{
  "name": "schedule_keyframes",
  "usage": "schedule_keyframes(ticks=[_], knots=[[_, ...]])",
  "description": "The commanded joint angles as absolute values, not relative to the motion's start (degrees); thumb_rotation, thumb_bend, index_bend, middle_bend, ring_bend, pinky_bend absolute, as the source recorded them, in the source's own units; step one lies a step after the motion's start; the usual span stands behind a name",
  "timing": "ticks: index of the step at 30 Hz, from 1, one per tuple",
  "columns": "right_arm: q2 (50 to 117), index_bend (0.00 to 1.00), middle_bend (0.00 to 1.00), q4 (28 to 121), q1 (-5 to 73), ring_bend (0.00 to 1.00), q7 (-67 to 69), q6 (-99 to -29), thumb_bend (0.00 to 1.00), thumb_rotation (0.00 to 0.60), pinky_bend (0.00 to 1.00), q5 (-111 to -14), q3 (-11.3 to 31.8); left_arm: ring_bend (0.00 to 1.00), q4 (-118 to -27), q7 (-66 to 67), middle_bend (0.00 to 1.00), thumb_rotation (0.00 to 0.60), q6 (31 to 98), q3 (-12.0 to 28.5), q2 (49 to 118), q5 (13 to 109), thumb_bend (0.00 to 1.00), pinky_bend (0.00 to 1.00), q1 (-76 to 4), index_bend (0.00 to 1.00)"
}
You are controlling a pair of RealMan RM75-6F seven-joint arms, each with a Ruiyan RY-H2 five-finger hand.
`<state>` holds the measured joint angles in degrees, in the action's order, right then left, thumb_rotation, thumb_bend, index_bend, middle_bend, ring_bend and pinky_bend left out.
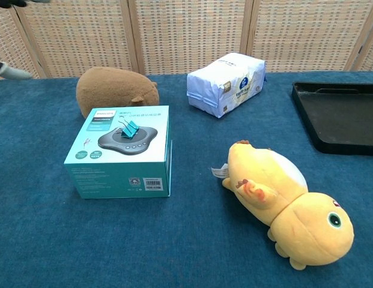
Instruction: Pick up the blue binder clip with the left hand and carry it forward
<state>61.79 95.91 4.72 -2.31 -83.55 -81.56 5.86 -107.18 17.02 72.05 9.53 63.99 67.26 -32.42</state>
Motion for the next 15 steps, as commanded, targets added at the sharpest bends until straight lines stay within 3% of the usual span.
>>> schedule_keyframes(ticks=[1,9,15], knots=[[61.4,0.06,0.0,96.4,4.7,0.0,-1.5,-83.8,0.0,0.6,0.0,-82.2,5.7,0.0,-104.3,9.0,0.0,0.6,78.6,5.6,60.2,71.7,0.17,0.0,-24.6,0.0],[60.6,0.05,0.0,96.5,4.5,0.0,0.0,-83.9,0.0,0.6,0.0,-83.1,5.4,0.0,-98.7,3.1,0.0,0.6,86.4,-1.0,61.6,74.6,0.16,0.0,-13.6,0.0],[60.7,0.05,0.0,96.1,4.4,0.0,-0.1,-84.4,0.0,0.6,0.0,-83.1,5.5,0.0,-97.2,1.4,0.0,0.6,87.3,-1.8,62.0,76.0,0.16,0.0,-11.2,0.0]])
